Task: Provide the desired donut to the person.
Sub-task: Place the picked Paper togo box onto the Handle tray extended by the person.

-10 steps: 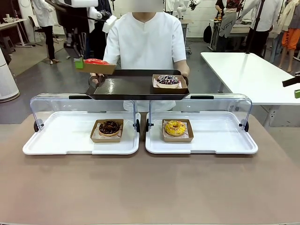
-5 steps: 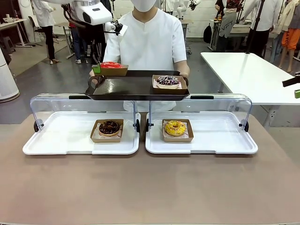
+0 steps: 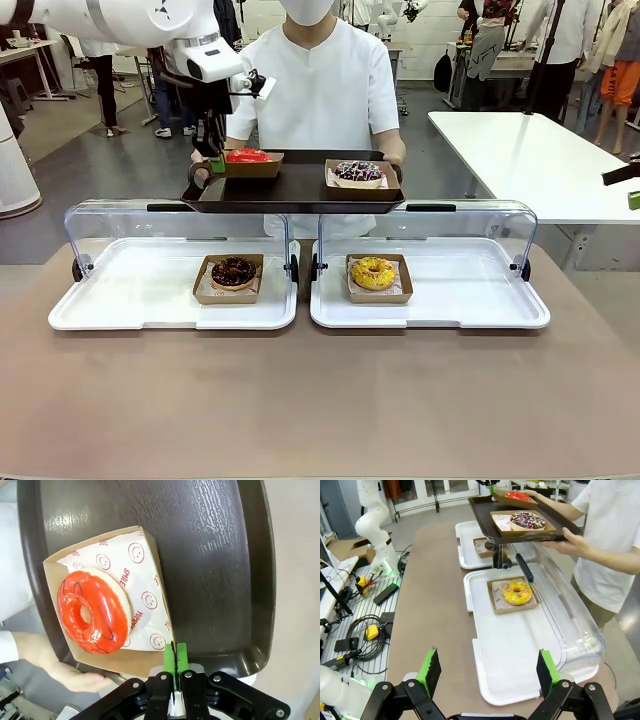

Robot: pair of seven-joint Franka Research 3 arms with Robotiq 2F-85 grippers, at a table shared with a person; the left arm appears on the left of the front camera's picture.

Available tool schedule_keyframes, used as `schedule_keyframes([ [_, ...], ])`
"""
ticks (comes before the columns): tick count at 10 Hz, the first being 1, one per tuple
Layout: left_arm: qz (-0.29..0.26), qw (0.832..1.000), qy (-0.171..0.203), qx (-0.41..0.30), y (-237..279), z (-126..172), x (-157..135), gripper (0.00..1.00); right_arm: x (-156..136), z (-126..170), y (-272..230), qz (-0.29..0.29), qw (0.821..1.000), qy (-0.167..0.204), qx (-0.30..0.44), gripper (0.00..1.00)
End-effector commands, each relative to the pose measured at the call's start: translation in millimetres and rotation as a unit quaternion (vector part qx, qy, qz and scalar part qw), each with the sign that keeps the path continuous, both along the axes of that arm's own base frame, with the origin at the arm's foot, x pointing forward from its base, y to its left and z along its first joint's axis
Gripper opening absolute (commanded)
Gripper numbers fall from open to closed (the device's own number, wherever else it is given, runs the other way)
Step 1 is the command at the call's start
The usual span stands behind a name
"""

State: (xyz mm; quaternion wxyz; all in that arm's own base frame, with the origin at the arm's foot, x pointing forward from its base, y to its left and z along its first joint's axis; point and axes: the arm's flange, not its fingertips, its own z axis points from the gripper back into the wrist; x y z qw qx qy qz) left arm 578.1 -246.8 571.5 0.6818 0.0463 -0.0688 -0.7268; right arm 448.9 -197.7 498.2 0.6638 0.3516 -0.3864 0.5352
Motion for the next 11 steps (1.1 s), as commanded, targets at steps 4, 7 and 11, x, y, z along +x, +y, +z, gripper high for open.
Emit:
schedule_keyframes([
  [4, -0.015, 0.999, 0.008, -0.033, 6.5, -9.7, 4.4, 0.01, 0.8, -0.9, 0.3, -0.002, 1.0, -0.001, -0.001, 1.0],
  [7, -0.013, 0.999, 0.008, -0.031, 8.4, -11.9, 5.2, 0.01, 0.8, -0.9, 0.3, -0.002, 1.0, -0.001, -0.001, 1.0],
  [11, -0.016, 0.999, 0.016, -0.027, 6.2, -15.1, 5.3, 0.61, 0.8, -0.9, 0.3, -0.002, 1.0, -0.001, -0.001, 1.0],
])
